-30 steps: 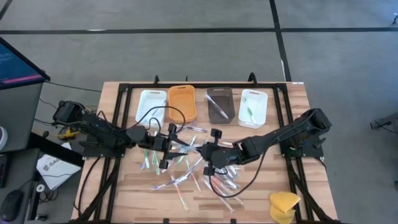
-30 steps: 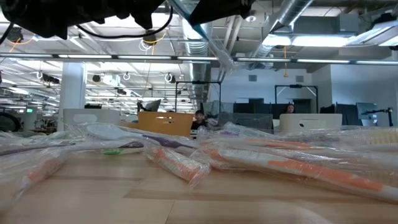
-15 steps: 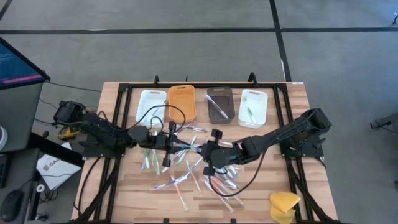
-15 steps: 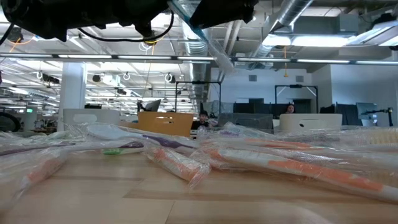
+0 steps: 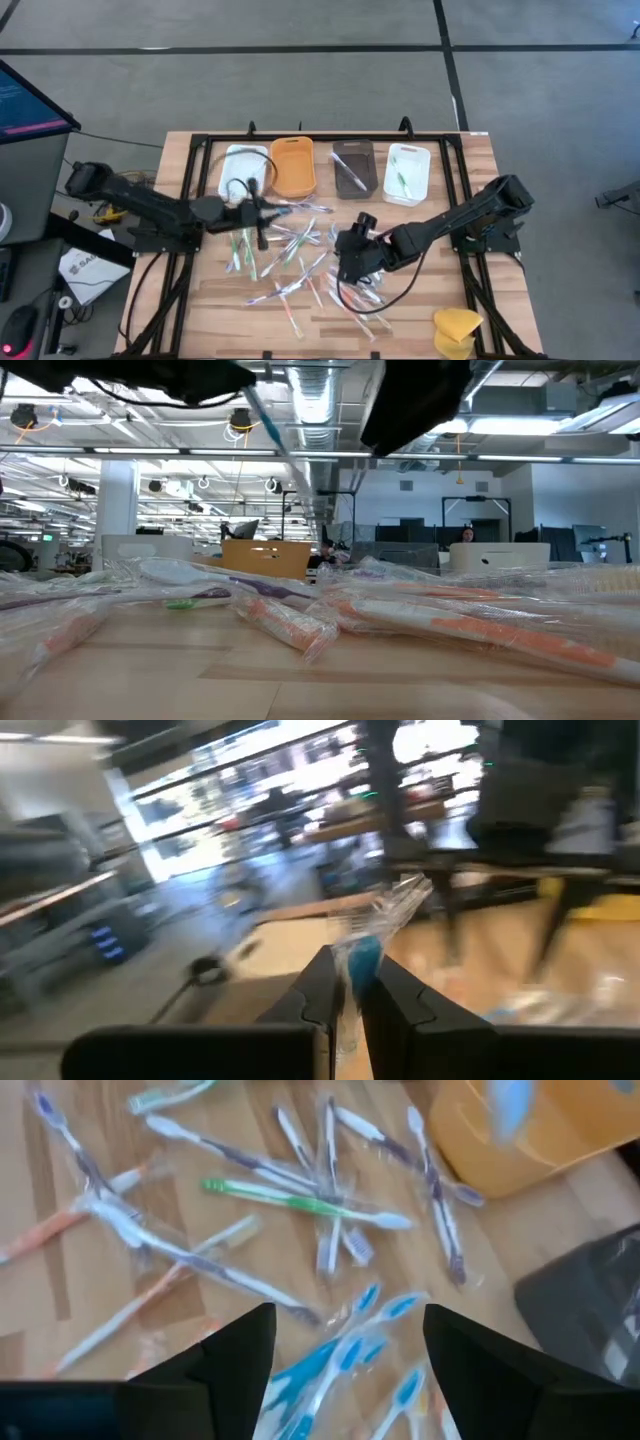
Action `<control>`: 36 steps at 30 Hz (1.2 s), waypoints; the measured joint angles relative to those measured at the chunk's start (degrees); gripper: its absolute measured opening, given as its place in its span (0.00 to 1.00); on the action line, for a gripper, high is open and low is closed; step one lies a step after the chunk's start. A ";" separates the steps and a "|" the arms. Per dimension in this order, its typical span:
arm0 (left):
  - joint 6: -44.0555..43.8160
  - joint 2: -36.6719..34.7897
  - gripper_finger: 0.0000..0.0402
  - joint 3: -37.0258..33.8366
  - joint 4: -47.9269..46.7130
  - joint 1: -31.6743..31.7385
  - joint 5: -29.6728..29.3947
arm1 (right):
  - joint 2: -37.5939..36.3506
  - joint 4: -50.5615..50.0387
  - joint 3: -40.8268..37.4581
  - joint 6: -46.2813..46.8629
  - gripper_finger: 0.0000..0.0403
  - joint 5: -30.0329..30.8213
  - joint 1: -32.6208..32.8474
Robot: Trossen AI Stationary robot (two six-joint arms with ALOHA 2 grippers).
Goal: Pick & Place Toothbrushes
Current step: Put the blue toothbrush into the left white bin
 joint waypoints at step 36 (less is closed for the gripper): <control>-19.96 4.20 0.05 44.23 -92.71 22.88 1.20 | 0.00 -16.66 0.00 11.18 0.62 0.39 3.78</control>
